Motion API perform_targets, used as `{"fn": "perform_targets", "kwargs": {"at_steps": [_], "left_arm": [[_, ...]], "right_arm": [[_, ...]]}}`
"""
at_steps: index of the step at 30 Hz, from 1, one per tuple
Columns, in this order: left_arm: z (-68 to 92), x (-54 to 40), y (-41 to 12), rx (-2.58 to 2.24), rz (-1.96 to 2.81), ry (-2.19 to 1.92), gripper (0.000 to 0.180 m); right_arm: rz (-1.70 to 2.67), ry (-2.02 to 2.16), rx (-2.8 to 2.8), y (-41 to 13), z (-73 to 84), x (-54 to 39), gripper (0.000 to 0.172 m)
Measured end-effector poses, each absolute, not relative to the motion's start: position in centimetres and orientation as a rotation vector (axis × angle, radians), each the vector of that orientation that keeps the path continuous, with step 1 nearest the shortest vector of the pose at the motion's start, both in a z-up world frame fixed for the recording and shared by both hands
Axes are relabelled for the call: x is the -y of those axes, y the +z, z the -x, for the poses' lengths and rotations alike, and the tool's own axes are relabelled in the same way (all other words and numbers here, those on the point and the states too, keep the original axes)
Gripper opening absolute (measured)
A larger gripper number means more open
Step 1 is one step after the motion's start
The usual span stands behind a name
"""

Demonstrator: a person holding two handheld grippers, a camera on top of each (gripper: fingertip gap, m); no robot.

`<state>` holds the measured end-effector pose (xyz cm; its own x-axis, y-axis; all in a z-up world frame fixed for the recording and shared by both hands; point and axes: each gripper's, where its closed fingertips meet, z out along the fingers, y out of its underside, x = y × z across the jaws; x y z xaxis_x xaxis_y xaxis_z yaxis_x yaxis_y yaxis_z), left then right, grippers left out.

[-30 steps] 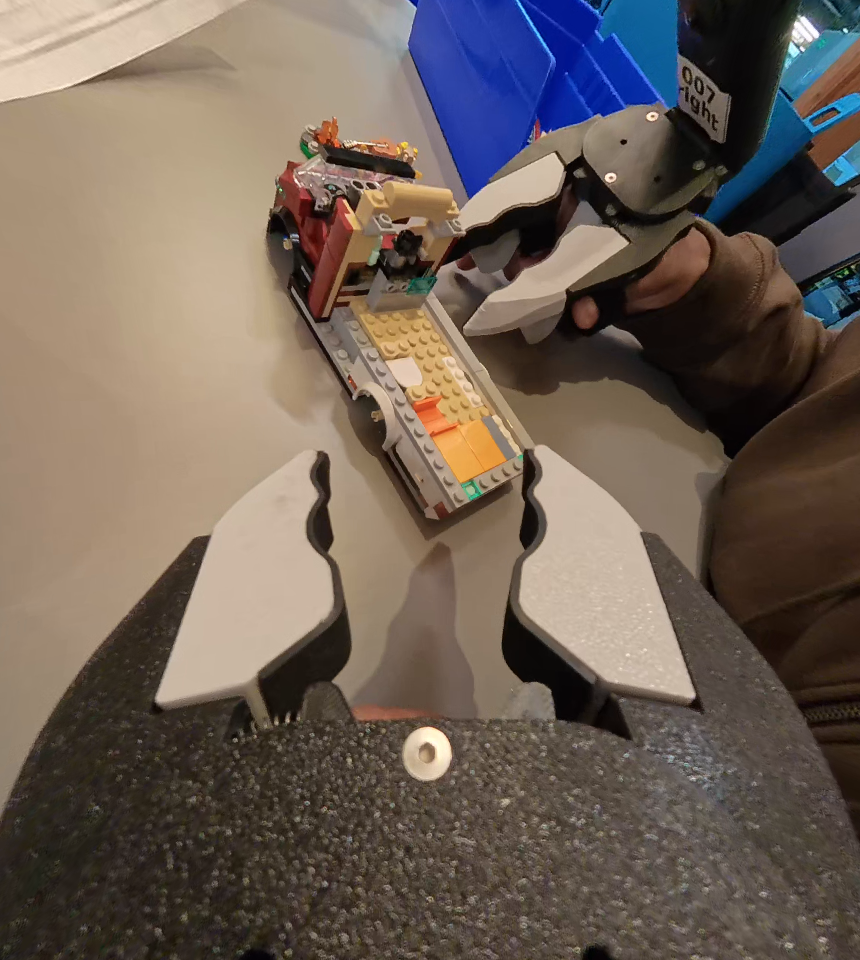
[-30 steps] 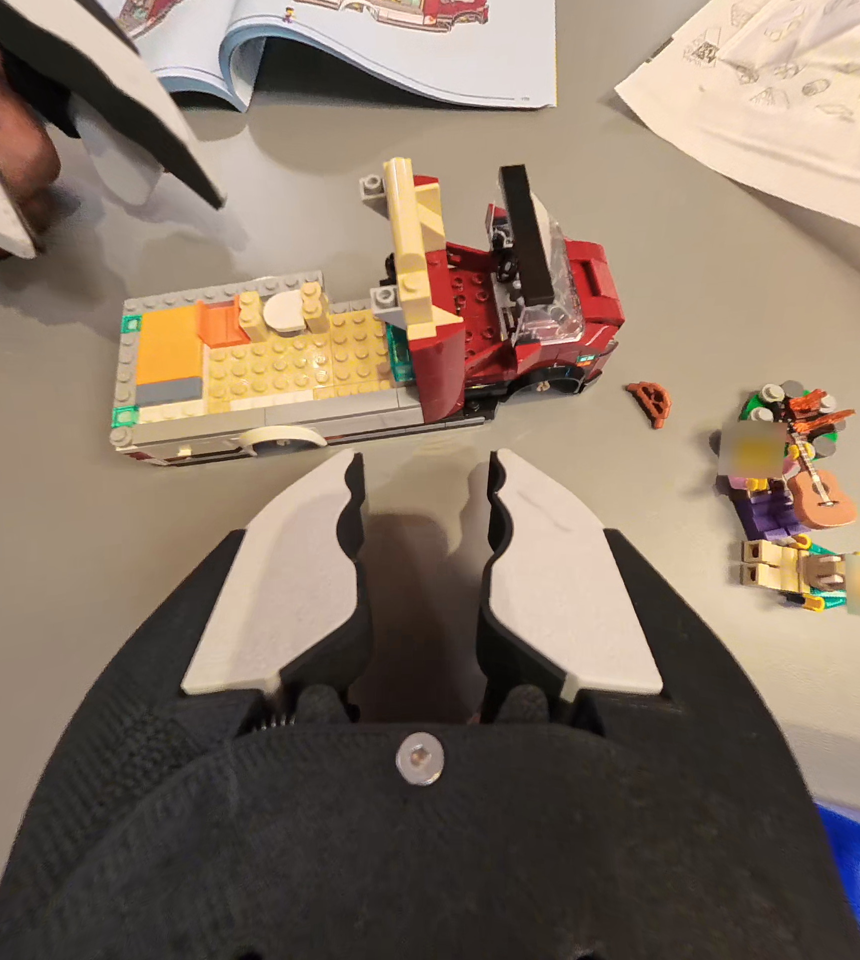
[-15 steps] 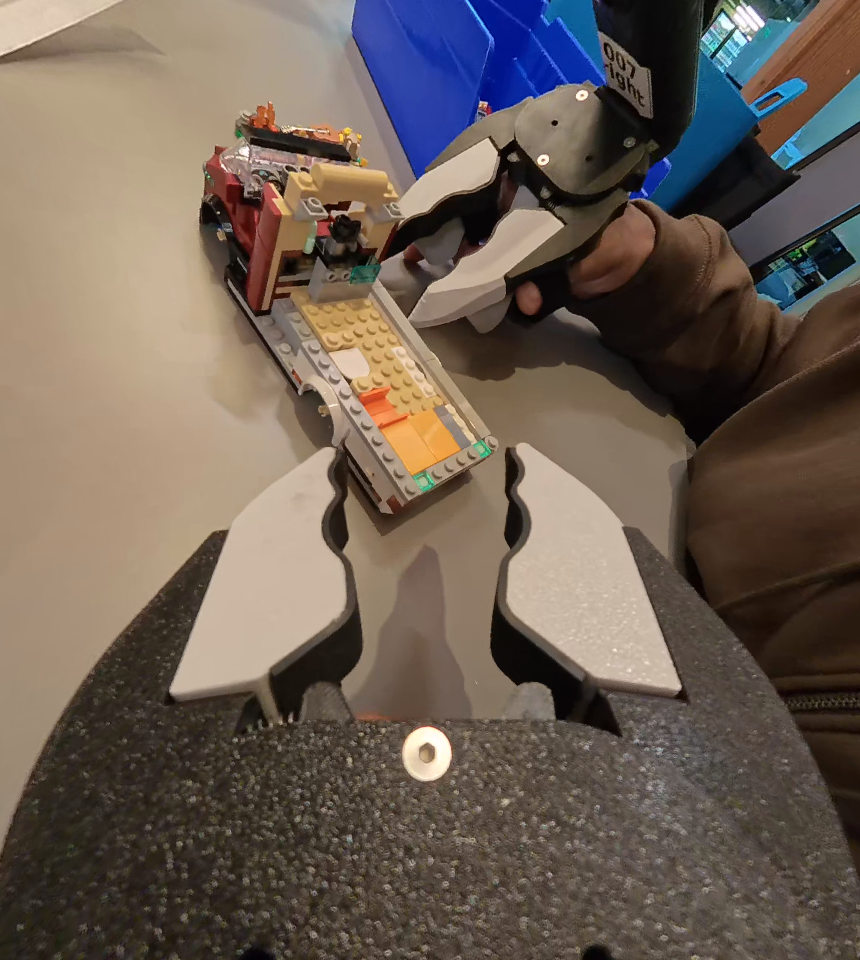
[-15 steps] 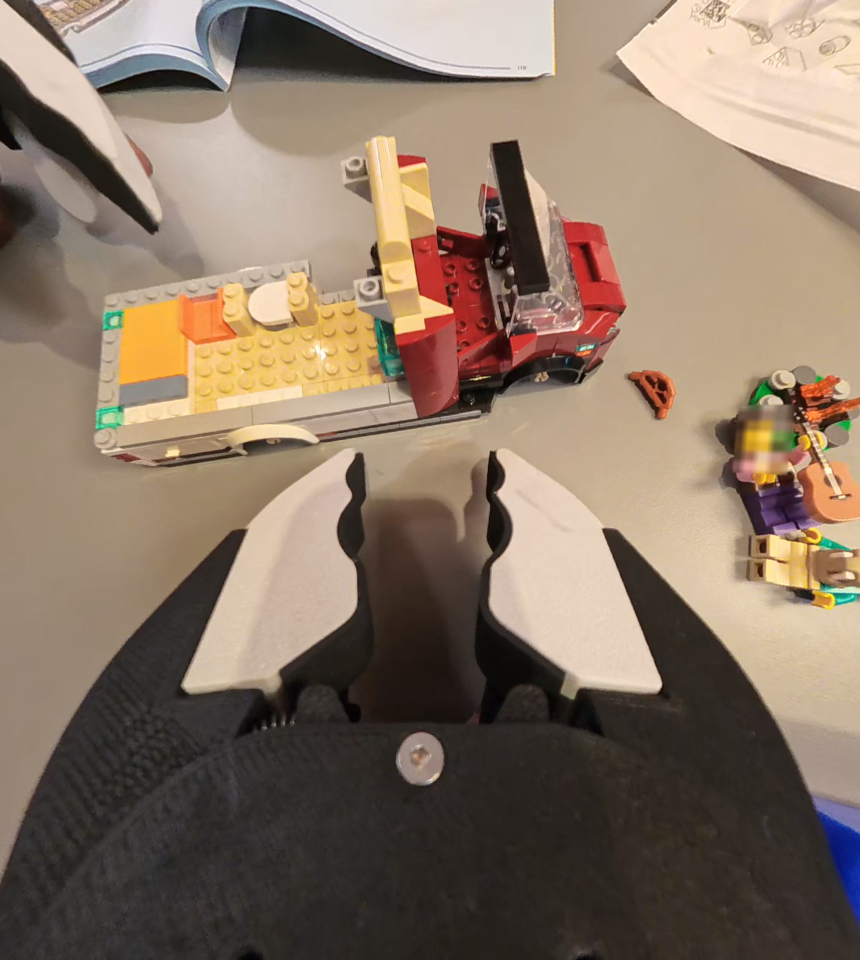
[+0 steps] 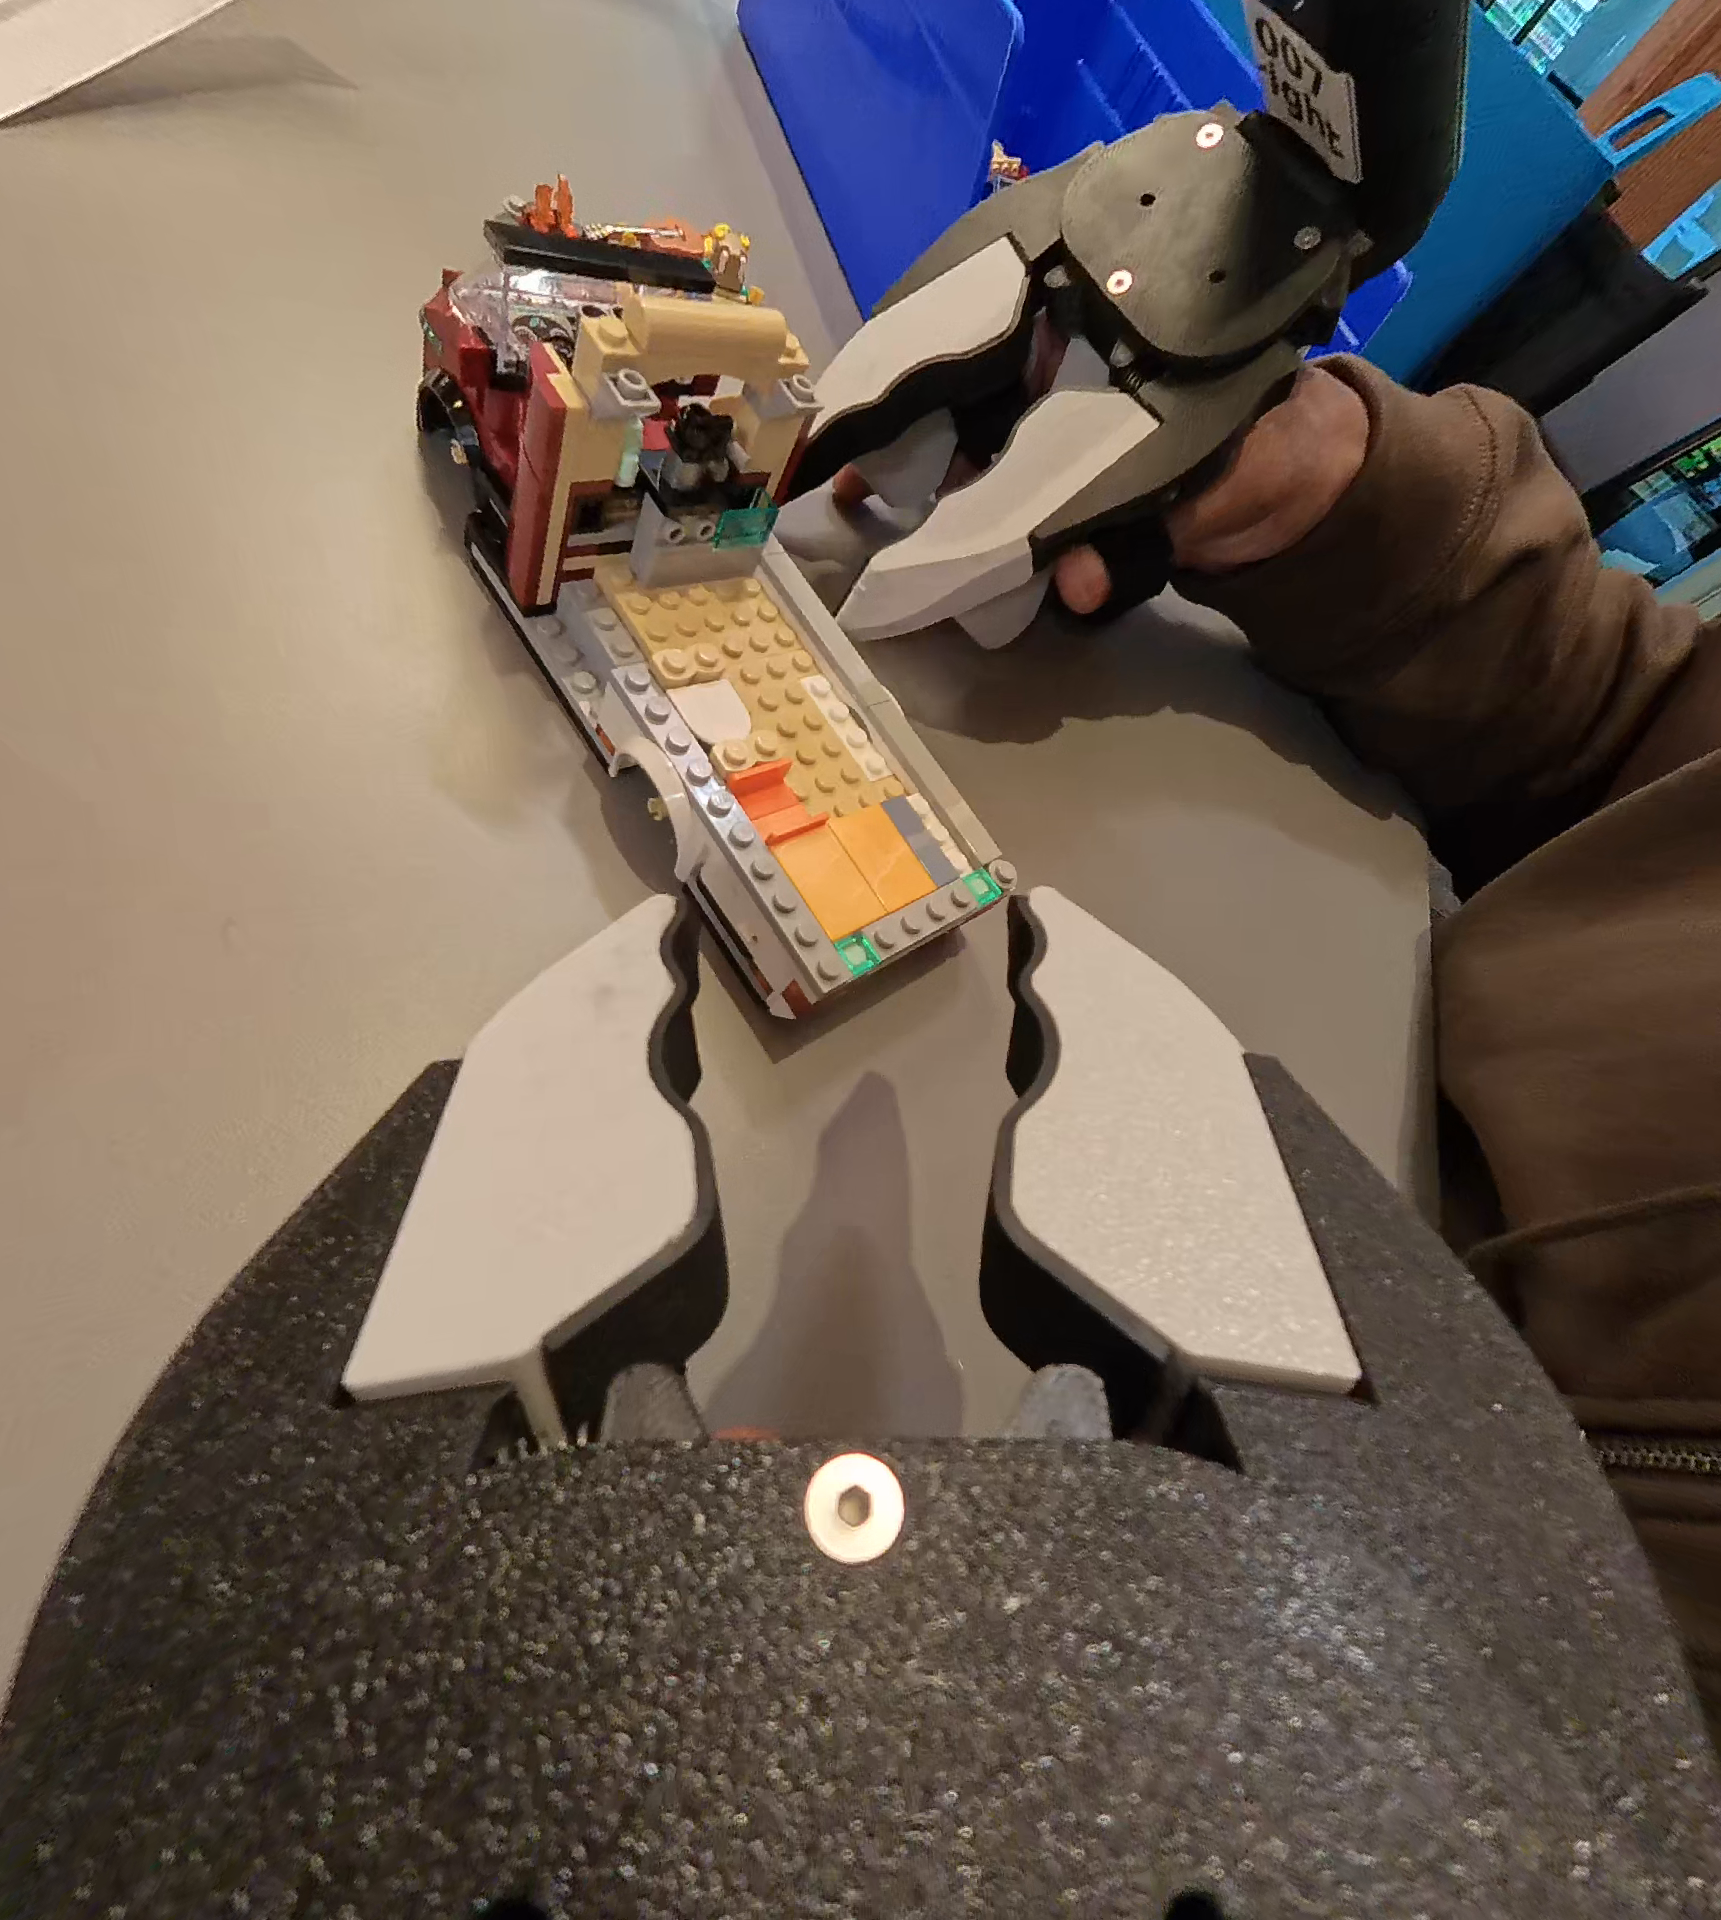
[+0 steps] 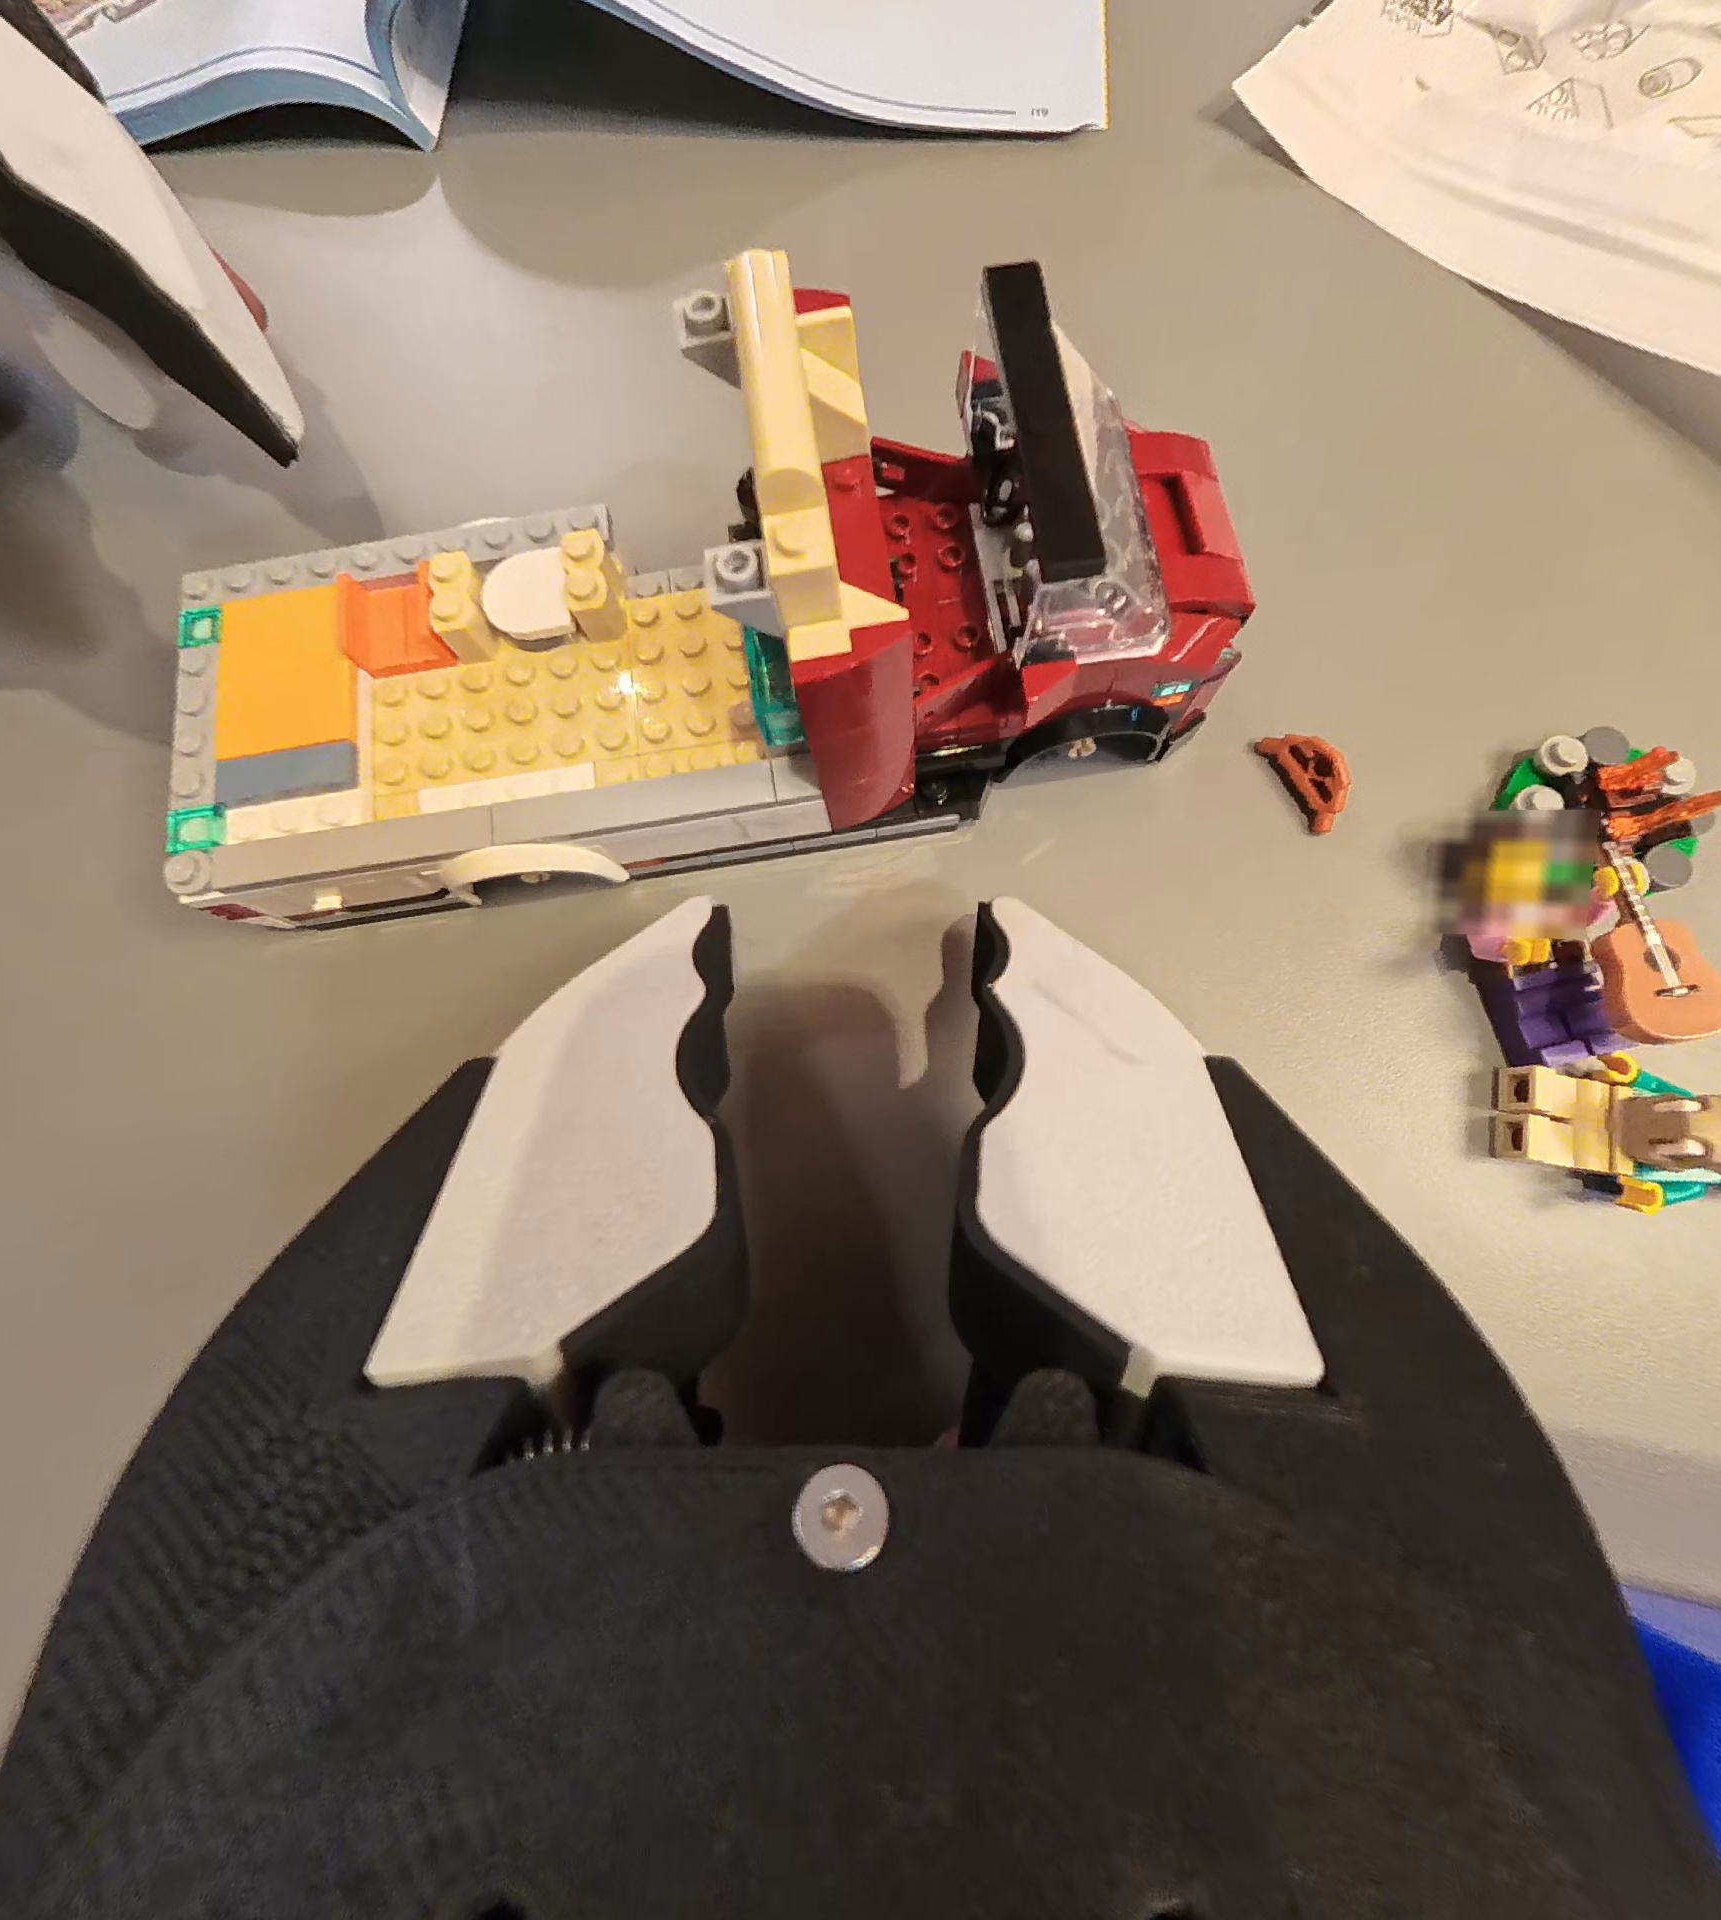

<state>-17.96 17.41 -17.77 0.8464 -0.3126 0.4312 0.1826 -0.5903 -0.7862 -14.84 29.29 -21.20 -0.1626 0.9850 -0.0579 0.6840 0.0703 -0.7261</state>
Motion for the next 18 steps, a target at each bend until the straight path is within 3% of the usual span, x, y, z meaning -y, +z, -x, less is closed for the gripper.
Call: {"fn": "perform_targets", "kwargs": {"at_steps": [18], "left_arm": [[18.18,-17.39,-17.78,-0.067,2.097,-0.706,0.055]], "right_arm": [[1.649,0.848,1.905,-21.34,14.85,-29.34,0.044]]}}
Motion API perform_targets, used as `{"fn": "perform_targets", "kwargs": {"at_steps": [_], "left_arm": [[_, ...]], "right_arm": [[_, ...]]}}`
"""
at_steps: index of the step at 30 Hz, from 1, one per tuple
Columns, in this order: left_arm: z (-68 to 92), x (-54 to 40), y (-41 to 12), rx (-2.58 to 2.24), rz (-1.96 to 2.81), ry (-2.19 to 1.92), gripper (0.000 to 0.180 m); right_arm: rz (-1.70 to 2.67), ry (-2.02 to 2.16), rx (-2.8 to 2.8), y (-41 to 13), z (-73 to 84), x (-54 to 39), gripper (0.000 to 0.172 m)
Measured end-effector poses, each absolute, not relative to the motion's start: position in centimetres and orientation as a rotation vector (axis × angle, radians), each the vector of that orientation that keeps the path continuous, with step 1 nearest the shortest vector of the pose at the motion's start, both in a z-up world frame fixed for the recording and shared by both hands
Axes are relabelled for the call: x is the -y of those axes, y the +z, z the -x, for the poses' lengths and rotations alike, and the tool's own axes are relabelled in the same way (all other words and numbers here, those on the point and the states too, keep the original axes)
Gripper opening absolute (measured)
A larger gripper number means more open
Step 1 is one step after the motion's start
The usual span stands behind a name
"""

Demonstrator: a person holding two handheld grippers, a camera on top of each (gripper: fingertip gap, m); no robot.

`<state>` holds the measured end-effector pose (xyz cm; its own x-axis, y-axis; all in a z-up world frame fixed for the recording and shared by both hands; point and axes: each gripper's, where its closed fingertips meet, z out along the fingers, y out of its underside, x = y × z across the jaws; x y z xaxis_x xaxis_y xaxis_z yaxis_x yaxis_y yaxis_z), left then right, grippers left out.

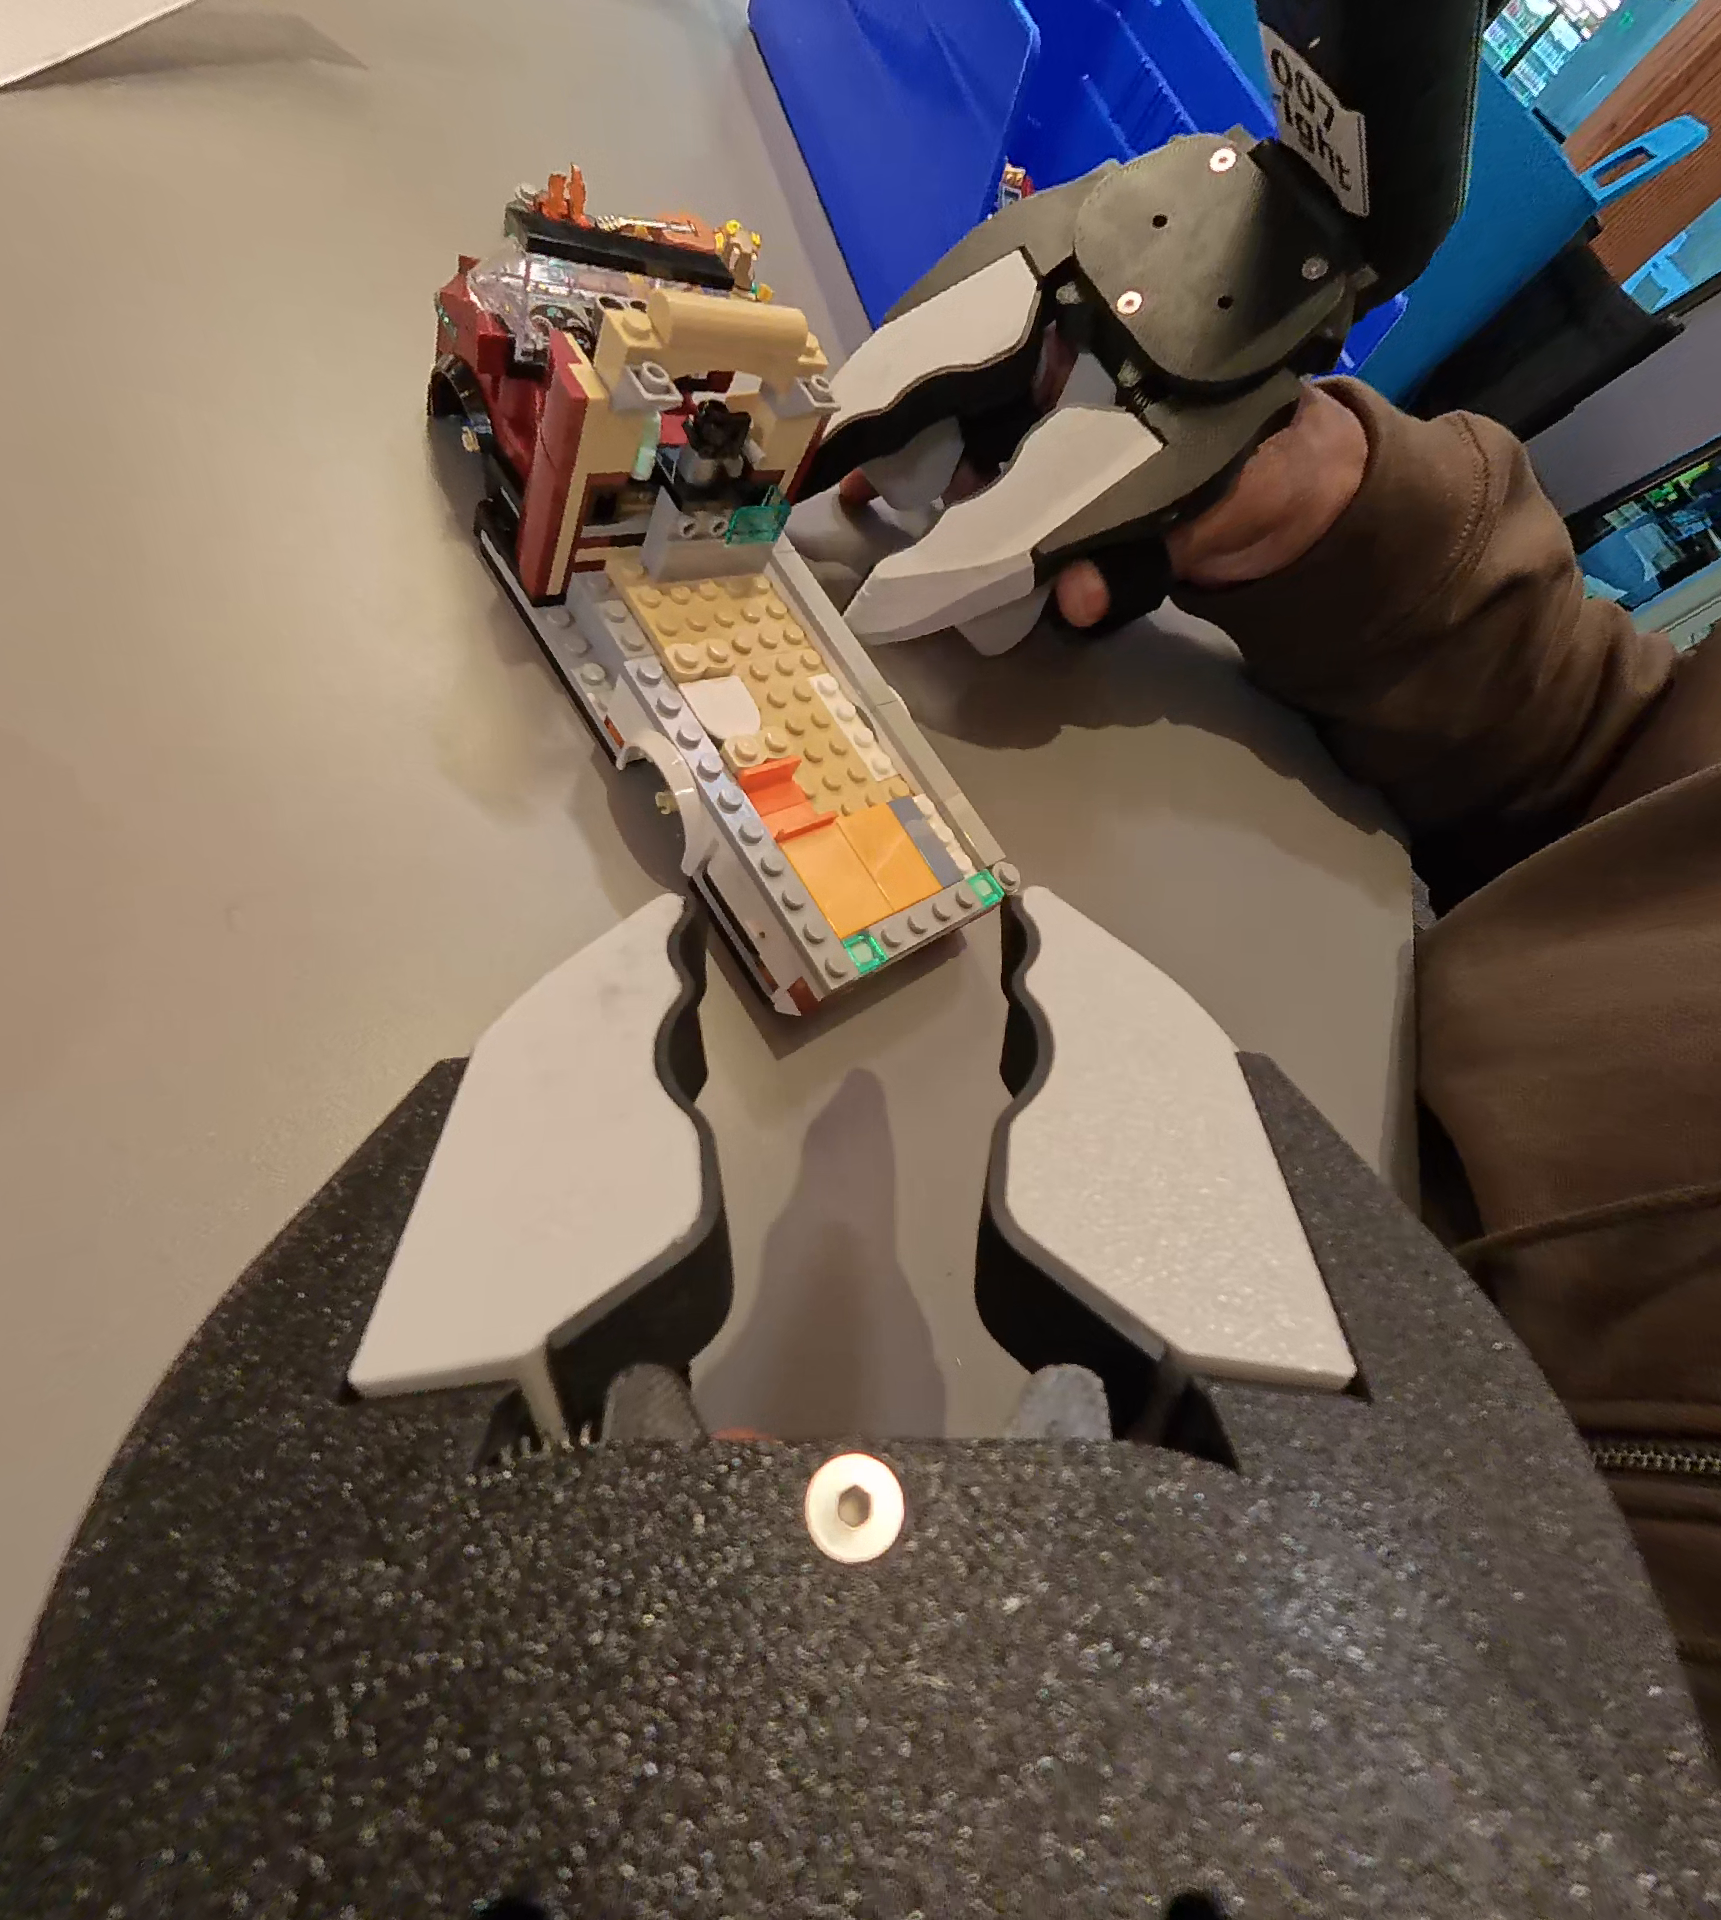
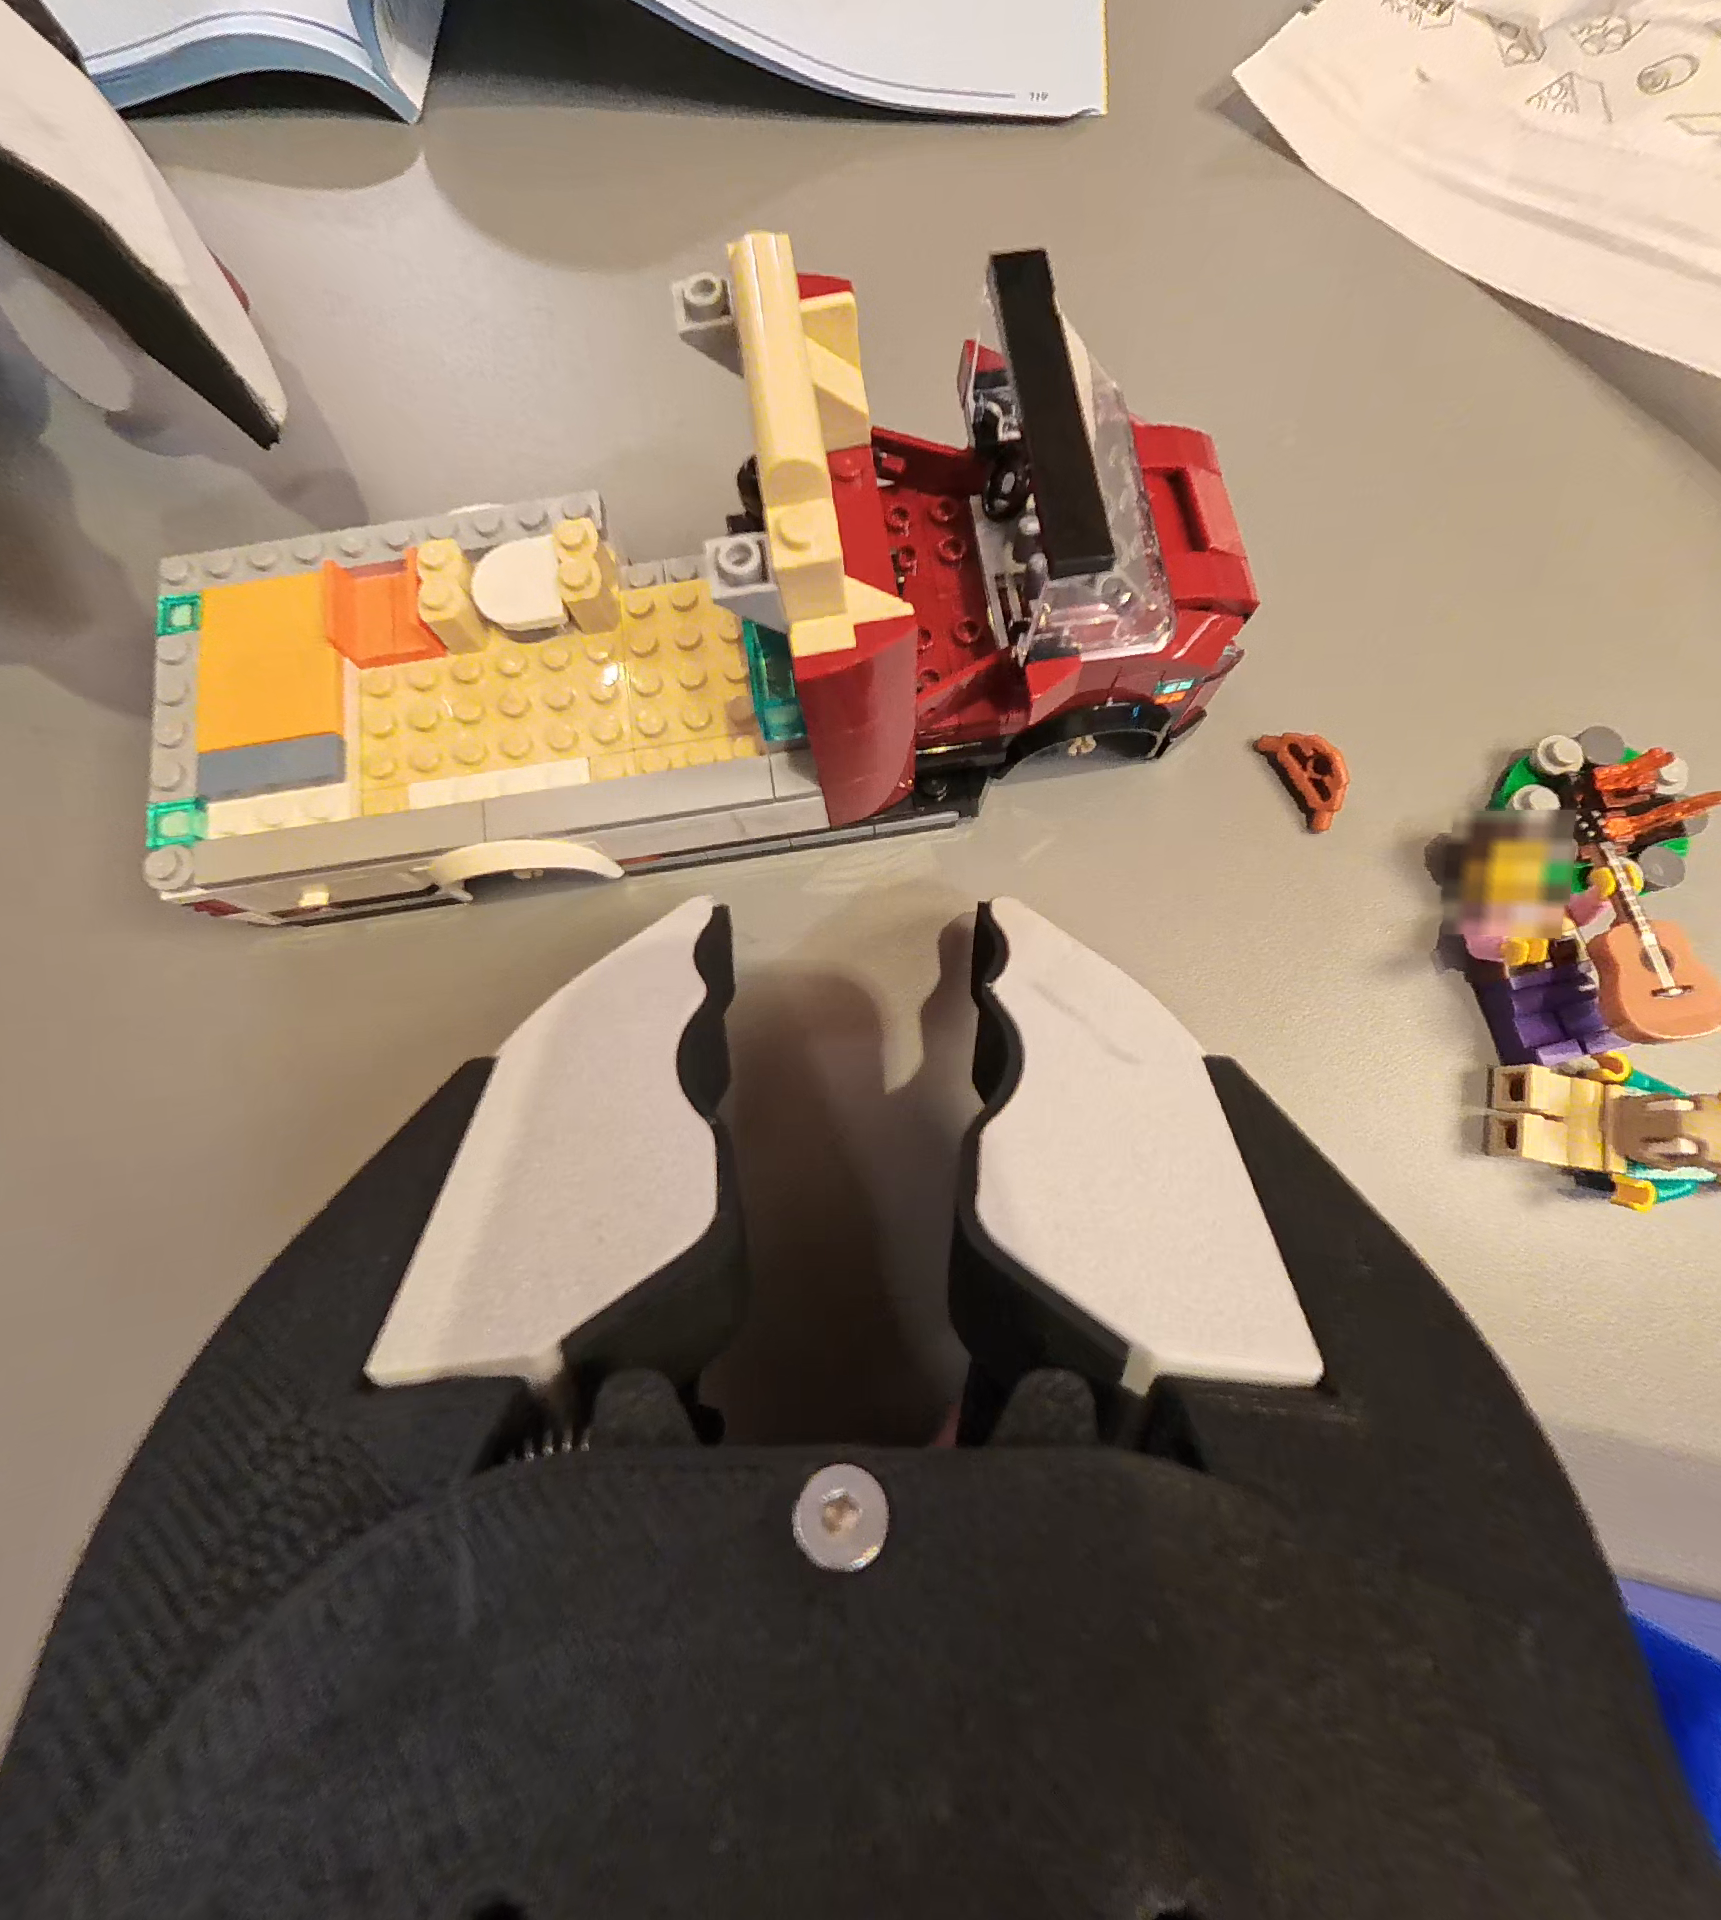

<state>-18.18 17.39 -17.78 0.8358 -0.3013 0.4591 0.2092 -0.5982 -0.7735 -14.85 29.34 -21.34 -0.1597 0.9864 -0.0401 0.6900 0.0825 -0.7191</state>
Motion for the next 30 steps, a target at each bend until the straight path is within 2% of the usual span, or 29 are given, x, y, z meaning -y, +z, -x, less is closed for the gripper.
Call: {"fn": "perform_targets", "kwargs": {"at_steps": [30], "left_arm": [[18.24,-17.39,-17.94,-0.057,2.106,-0.717,0.054]], "right_arm": [[1.647,0.844,1.924,-21.63,14.75,-29.06,0.045]]}}
